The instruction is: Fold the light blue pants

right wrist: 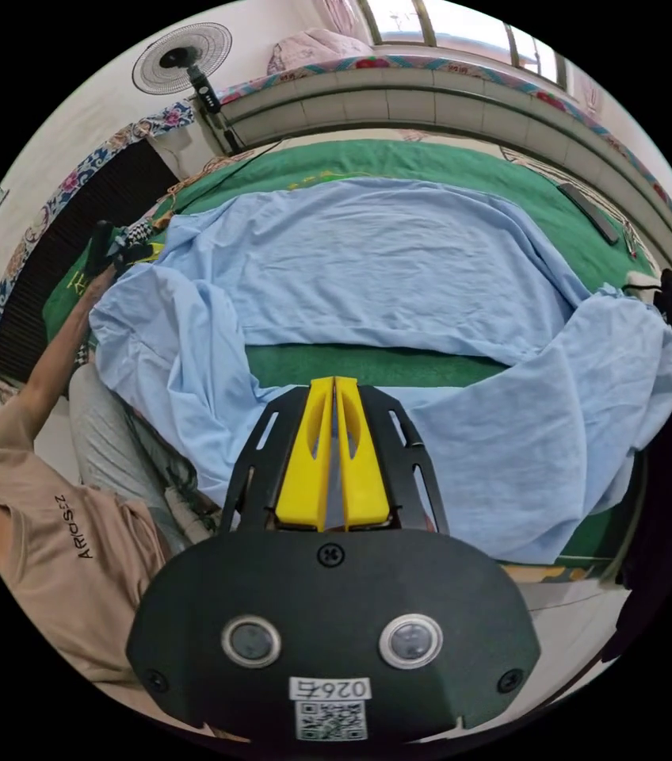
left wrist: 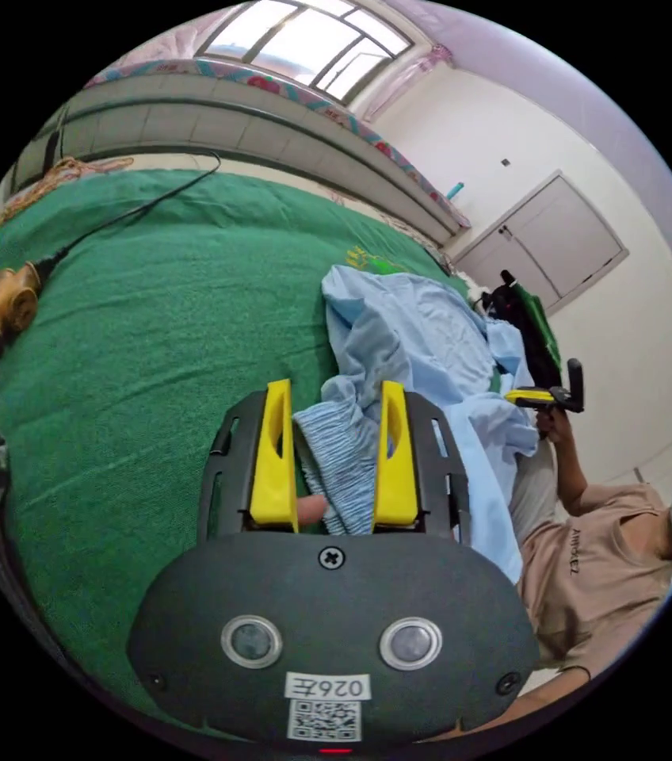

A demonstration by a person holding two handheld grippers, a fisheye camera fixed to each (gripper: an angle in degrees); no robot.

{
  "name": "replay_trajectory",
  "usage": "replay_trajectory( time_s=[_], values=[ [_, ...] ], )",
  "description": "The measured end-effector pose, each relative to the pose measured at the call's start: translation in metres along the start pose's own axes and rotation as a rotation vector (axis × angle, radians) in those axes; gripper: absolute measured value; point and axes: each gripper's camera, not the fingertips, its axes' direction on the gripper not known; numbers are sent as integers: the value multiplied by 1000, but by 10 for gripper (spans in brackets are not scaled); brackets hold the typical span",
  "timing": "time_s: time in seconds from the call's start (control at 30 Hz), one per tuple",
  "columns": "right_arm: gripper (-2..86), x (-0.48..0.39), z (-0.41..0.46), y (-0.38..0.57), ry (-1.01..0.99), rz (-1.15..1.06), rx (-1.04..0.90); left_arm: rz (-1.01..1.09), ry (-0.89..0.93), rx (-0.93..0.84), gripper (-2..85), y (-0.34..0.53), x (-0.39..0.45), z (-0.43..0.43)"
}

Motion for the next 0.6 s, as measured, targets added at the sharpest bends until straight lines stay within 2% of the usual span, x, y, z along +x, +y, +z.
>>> replay_trajectory(
  time_s=[0.03,0.1,0.2,0.23,0.27,0.4,0.53,0.6],
  values=[
    [-5,-1,0,-1,13,-3,-4,34,6,-66,52,-2,8,4],
    [-5,-5,-4,-3,81,-21,-20,9,25,-103,26,-4,10,2],
    [-5,-5,-21,0,230,-9,-16,47,-333,-142,12,-9,16,-27],
    [-5,-4,-26,1,260,-2,-9,56,-512,-152,9,-13,16,-44],
    [-5,-3,-38,3,318,10,16,36,-582,-128,8,-18,11,-63],
    [-5,4,-73,-8,410,34,147,-89,-601,-8,6,-38,-7,-107],
    [-6,36,-57,-32,397,65,59,-199,-599,-7,7,-49,-25,-98],
    [-7,58,-58,-45,344,99,100,-198,-601,-38,7,-47,-27,-79]
  ],
)
